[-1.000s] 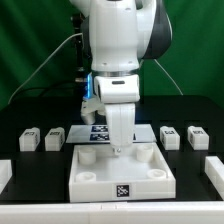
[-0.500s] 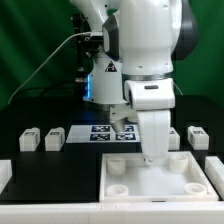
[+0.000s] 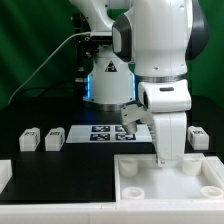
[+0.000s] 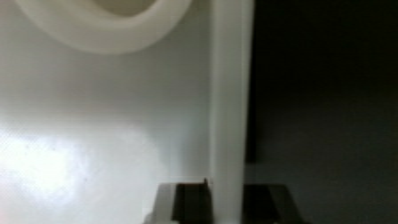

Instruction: Assemble one leg

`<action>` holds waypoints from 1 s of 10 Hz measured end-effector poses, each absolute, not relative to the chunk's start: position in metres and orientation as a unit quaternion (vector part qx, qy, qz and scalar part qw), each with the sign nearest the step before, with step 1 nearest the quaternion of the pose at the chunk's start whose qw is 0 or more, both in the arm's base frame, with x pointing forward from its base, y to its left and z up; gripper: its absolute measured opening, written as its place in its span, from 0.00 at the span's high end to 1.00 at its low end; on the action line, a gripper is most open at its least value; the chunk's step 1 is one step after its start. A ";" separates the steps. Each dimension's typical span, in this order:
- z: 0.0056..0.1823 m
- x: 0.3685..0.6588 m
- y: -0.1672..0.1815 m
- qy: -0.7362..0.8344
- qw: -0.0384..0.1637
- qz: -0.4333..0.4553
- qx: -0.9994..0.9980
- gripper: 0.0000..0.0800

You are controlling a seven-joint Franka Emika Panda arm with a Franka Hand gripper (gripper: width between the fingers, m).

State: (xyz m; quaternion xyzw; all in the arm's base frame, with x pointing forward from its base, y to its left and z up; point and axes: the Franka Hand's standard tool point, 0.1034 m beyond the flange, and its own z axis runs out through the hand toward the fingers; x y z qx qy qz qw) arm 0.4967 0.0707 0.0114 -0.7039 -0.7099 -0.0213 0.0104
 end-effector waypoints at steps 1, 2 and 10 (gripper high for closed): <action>0.011 0.496 0.070 -0.712 0.006 -0.028 -0.702 0.92; 0.011 0.495 0.070 -0.709 0.007 -0.027 -0.705 0.92; 0.011 0.495 0.068 -0.708 0.007 -0.027 -0.706 0.19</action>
Offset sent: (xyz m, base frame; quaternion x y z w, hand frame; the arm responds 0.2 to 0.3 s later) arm 0.0000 0.0000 0.0000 0.0000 0.0000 0.0000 1.0000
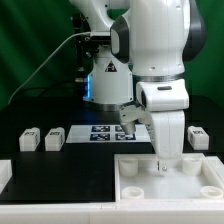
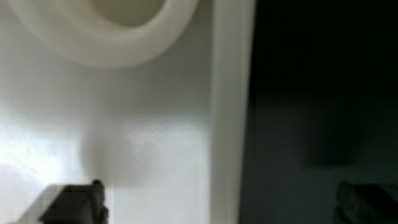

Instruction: Assemble one leg

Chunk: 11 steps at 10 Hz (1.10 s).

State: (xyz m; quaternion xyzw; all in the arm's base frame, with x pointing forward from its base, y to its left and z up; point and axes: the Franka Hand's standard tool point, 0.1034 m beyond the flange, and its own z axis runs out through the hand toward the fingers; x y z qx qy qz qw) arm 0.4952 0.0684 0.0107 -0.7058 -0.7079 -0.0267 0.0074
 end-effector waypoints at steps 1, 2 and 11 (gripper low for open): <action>0.011 0.495 0.068 -0.708 0.007 -0.027 -0.706 0.19; 0.011 0.495 0.068 -0.708 0.007 -0.027 -0.706 0.19; 0.050 0.467 0.111 -0.465 0.017 -0.025 -0.885 0.19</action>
Offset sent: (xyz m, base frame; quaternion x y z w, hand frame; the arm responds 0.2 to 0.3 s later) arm 0.0000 0.0000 0.0000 0.0000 0.0000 0.0000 1.0000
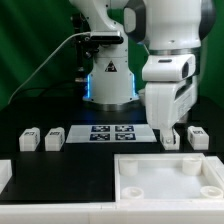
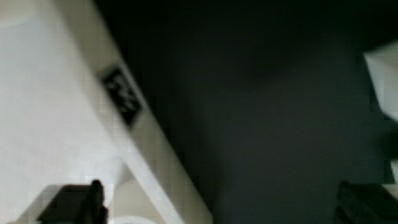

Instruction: Assemble one leg

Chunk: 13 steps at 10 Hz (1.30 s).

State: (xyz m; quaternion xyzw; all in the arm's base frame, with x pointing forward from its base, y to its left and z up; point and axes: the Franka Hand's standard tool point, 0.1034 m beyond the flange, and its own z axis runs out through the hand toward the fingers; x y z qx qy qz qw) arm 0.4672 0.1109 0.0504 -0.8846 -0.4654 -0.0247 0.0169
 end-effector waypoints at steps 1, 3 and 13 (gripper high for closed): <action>0.052 0.468 0.124 -0.385 0.026 -0.022 -0.922 0.19; 0.053 0.468 0.155 -0.243 0.037 -0.019 -0.969 0.19; 0.055 0.430 0.148 -0.106 0.020 0.170 -0.980 0.19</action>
Offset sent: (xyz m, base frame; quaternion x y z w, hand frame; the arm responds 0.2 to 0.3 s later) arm -0.0027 0.0446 -0.0113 -0.0502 0.0147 0.3451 0.9371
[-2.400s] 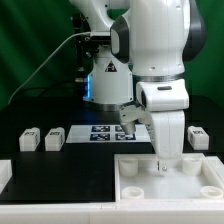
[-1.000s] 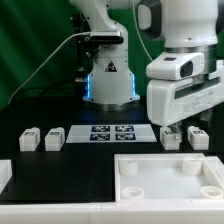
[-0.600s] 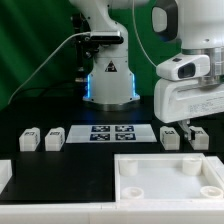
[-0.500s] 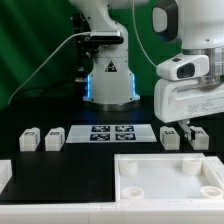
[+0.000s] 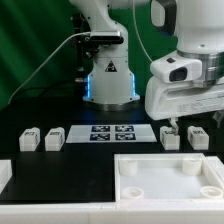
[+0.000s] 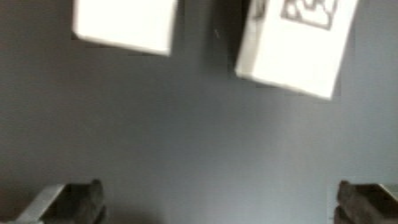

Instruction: Assemble one leg

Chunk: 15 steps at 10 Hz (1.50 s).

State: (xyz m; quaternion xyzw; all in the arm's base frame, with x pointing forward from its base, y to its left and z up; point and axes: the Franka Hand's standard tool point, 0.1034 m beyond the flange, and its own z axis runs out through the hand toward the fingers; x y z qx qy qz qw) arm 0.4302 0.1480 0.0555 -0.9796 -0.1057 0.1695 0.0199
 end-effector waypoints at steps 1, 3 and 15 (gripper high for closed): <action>0.055 0.432 0.150 -0.107 0.018 0.216 -0.970 0.19; 0.054 0.428 0.151 -0.108 0.013 0.311 -0.944 0.19; 0.024 0.402 0.180 -0.002 -0.037 0.441 -0.897 0.19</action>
Offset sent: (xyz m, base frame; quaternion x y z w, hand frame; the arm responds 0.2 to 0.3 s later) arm 0.0000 0.0000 0.0000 0.0000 -0.1790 0.0000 0.9838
